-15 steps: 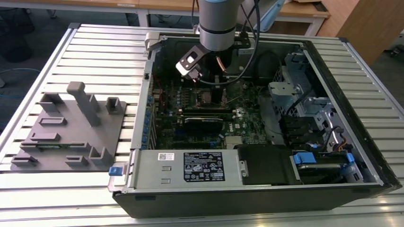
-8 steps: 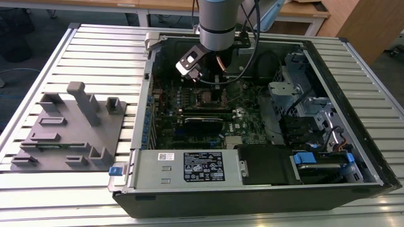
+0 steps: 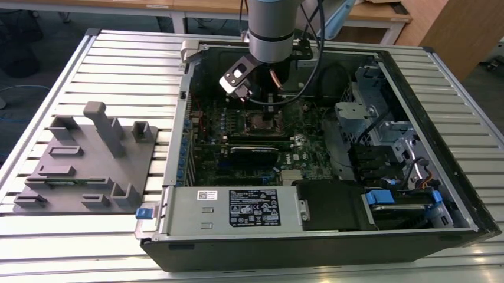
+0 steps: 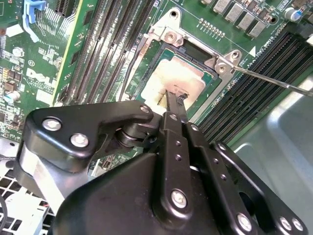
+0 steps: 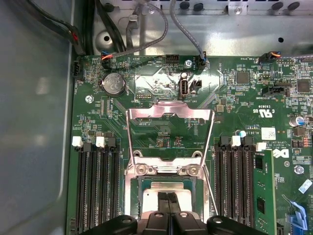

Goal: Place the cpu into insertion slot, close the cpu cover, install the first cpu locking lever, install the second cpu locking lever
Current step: 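Place the cpu into insertion slot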

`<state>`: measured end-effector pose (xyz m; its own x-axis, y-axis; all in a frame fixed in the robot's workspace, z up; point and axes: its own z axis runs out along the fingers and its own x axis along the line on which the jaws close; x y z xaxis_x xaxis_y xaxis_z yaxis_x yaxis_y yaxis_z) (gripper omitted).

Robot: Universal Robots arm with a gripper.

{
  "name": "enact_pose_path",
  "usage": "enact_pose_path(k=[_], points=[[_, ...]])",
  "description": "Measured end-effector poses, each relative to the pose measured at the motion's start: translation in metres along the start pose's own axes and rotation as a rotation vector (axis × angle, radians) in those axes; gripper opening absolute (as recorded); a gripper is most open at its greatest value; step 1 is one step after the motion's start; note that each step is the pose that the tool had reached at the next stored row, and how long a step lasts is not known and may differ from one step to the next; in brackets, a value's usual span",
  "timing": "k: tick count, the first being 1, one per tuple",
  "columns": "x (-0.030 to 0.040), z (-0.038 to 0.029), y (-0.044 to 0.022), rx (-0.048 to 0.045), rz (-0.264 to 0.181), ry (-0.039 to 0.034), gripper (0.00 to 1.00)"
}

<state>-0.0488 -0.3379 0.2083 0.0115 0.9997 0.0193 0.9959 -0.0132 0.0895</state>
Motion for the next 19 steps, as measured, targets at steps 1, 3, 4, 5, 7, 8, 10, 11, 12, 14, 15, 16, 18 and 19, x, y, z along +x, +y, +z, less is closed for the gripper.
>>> enact_pose_path(k=[1,3,4,5,7,8,10,11,12,14,15,16,18,19], points=[[0.0,-0.0001,0.0,0.0,0.0,0.0,0.12],[0.0,-0.0003,0.0,0.0,0.0,0.0,0.12],[0.0,-0.0004,0.0,0.0,0.0,0.0,0.12],[0.0,-0.0004,0.0001,0.0018,0.0,0.0,0.12],[0.0,-0.0002,0.0002,0.0275,0.0,-0.0005,0.12],[0.0,-0.0002,0.0002,0.0324,0.0,-0.0008,0.12],[0.0,-0.0002,0.0002,0.0325,0.001,-0.0007,0.12],[0.0,-0.0002,0.0002,0.0326,0.001,-0.0006,0.12],[0.0,-0.0001,0.0002,0.0326,0.001,-0.0005,0.12],[0.0,-0.0001,0.0002,0.0326,0.001,-0.0004,0.12],[0.0,-0.0001,0.0002,0.0327,0.001,-0.0005,0.12],[0.0,-0.0001,0.0002,0.0328,0.001,-0.0005,0.11],[0.0,-0.0002,0.0002,0.0329,0.001,-0.0005,0.11],[0.0,-0.0001,0.0002,0.0329,0.001,-0.0005,0.11]])
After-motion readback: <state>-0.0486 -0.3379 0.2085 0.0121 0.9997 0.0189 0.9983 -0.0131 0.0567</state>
